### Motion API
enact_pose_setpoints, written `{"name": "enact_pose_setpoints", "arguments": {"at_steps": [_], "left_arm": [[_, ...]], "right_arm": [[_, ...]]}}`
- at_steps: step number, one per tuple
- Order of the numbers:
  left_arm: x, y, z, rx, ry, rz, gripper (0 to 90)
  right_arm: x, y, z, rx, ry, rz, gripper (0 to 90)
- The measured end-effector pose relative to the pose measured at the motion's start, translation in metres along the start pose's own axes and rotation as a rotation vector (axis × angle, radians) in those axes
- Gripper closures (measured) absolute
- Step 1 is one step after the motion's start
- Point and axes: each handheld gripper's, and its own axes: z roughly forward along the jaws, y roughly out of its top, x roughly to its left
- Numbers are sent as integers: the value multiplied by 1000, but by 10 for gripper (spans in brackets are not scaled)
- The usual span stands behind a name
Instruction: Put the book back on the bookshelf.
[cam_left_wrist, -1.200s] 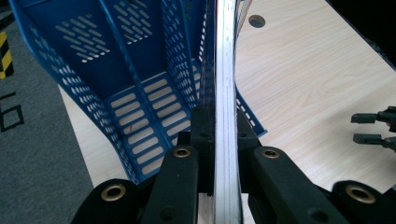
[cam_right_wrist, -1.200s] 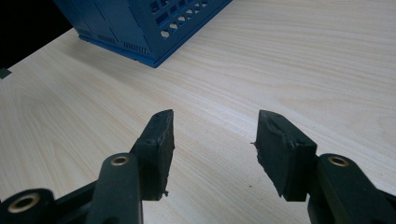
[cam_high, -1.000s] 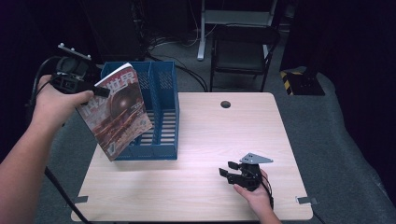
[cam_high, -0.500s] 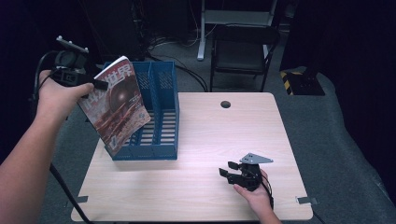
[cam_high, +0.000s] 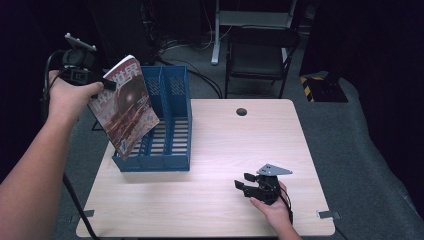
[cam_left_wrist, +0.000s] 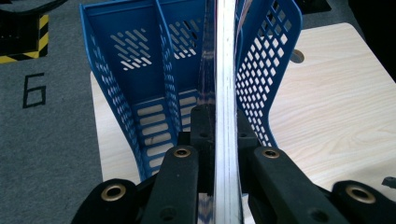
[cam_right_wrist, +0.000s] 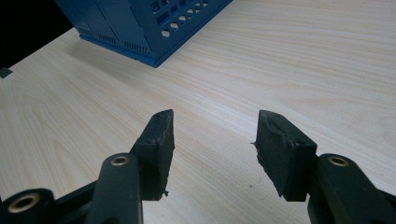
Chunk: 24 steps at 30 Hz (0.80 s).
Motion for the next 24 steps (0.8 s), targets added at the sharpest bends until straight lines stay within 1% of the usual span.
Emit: {"name": "enact_pose_setpoints", "arguments": {"at_steps": [5,8,9,11,16,17,19,20,24], "left_arm": [[1,3,3,-1,3,-9,841],[1,5,6,0,7,-22,841],[2,6,7,0,11,-20,840],[1,7,9,-3,14,-27,841],[-3,9,16,-8,24,-28,841],[-4,10,18,-11,27,-29,841],[-6,12,20,-7,24,-27,841],[-8,12,21,-7,23,-36,841],[-10,15,26,-11,21,-30,841]], "right_arm": [[0,0,0,3,0,4,468],[0,0,0,3,5,5,468],[1,0,0,3,4,5,468],[1,0,0,2,2,5,468],[1,0,0,2,1,8,468],[0,0,0,0,2,0,468],[0,0,0,2,3,3,468],[0,0,0,1,4,1,468],[1,0,0,3,3,6,468]]}}
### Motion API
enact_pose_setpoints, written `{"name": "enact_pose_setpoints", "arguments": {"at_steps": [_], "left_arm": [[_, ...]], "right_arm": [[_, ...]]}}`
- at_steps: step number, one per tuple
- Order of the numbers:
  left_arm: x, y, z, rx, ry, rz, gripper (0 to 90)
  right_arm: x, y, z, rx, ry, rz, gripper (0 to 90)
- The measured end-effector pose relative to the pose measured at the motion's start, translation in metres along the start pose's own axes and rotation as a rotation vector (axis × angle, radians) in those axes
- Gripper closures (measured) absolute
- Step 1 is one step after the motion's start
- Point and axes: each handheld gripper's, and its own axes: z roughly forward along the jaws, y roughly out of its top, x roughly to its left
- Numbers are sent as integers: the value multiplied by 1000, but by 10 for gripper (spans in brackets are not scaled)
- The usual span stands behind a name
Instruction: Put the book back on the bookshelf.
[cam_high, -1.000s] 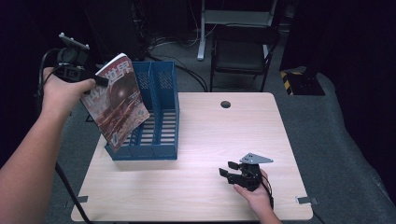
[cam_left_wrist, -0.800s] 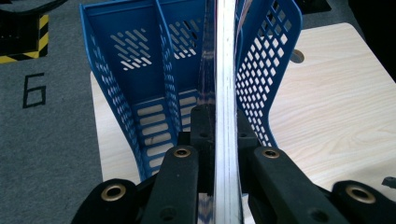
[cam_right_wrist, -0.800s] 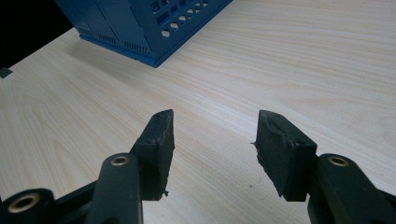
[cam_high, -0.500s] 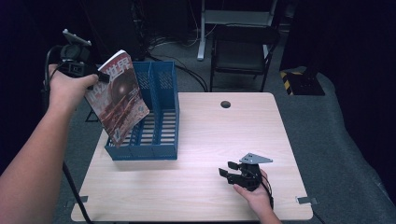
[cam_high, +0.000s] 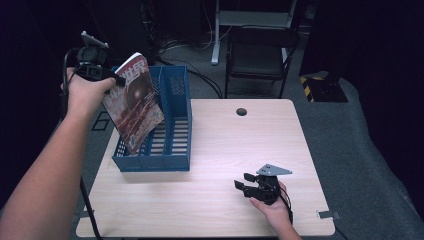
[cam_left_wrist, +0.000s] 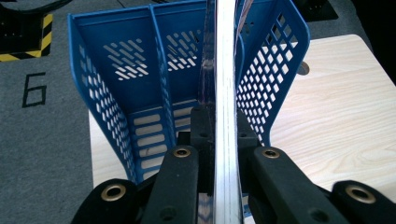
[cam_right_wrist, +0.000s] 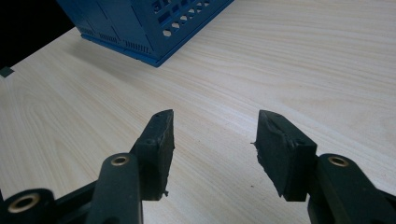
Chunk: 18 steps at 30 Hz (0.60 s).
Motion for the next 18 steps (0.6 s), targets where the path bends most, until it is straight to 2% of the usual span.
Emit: {"name": "enact_pose_setpoints", "arguments": {"at_steps": [6,7,18], "left_arm": [[-2,0,8,-1,5,-16,841],[-1,0,10,-7,12,-6,841],[1,-2,29,-17,19,-39,841]], "right_arm": [[-1,0,-1,-2,0,-1,468],[-1,0,-1,-2,0,-2,468],[0,0,0,1,3,-2,468]]}}
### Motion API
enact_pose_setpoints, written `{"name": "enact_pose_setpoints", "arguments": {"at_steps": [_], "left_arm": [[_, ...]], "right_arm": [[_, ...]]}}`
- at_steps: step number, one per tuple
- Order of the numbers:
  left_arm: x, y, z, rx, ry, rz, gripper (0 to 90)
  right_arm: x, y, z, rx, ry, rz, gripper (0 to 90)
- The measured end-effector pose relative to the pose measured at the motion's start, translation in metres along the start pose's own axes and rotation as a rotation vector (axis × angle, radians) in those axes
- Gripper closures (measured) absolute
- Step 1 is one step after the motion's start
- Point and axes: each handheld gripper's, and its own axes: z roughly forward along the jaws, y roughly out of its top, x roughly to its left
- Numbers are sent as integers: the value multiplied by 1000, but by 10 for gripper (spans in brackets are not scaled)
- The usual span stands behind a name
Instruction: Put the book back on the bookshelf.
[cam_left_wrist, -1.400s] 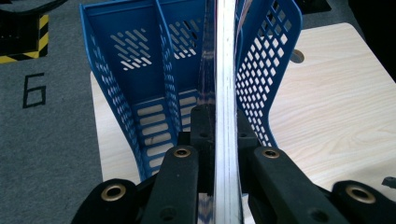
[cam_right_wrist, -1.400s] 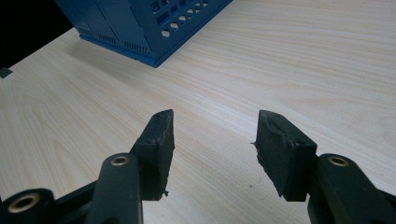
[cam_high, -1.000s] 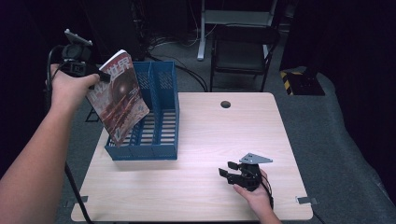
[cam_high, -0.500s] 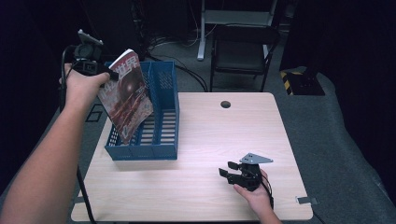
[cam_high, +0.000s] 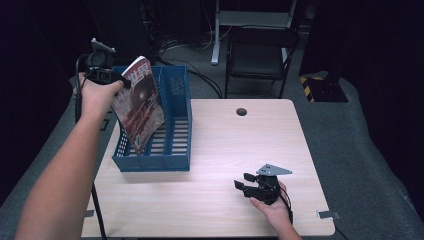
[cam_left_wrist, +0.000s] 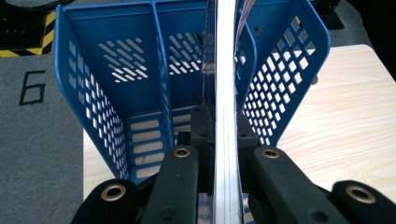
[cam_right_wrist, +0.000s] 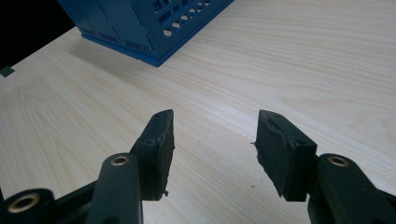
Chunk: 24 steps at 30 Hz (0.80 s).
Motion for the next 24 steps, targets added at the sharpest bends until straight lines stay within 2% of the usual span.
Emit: {"name": "enact_pose_setpoints", "arguments": {"at_steps": [11,12,24], "left_arm": [[-2,3,7,-7,8,-11,841],[-2,3,7,-7,9,-25,841],[0,-8,25,14,-6,-16,840]], "right_arm": [[0,0,0,-1,1,-1,468],[0,0,0,-1,1,0,468],[0,0,0,0,-1,1,468]]}}
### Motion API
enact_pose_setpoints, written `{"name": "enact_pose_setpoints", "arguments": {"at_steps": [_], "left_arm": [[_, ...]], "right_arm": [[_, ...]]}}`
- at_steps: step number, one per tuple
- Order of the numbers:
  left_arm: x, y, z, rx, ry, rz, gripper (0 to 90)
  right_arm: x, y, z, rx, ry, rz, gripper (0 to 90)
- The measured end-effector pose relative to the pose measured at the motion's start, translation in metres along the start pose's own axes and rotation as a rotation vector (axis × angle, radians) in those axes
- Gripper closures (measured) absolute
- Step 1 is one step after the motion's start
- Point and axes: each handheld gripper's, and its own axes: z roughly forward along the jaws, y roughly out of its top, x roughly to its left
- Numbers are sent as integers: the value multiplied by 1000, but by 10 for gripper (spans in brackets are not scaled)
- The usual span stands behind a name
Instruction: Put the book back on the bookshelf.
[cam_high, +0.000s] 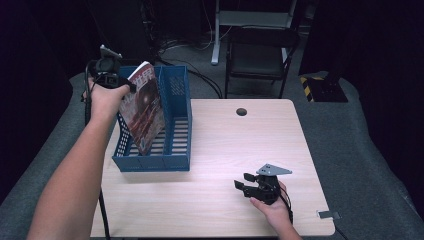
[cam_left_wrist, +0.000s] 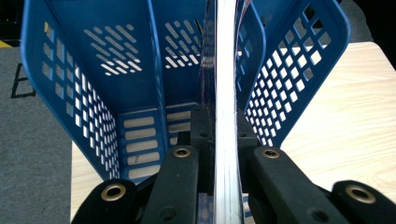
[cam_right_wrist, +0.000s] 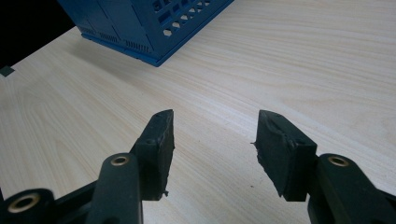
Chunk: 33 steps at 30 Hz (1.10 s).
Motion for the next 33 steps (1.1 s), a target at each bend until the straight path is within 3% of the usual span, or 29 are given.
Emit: {"name": "enact_pose_setpoints", "arguments": {"at_steps": [16,33], "left_arm": [[3,-18,27,30,-4,-14,841],[3,-31,43,38,1,5,840]], "right_arm": [[0,0,0,-1,1,-4,468],[0,0,0,1,1,-2,468]]}}
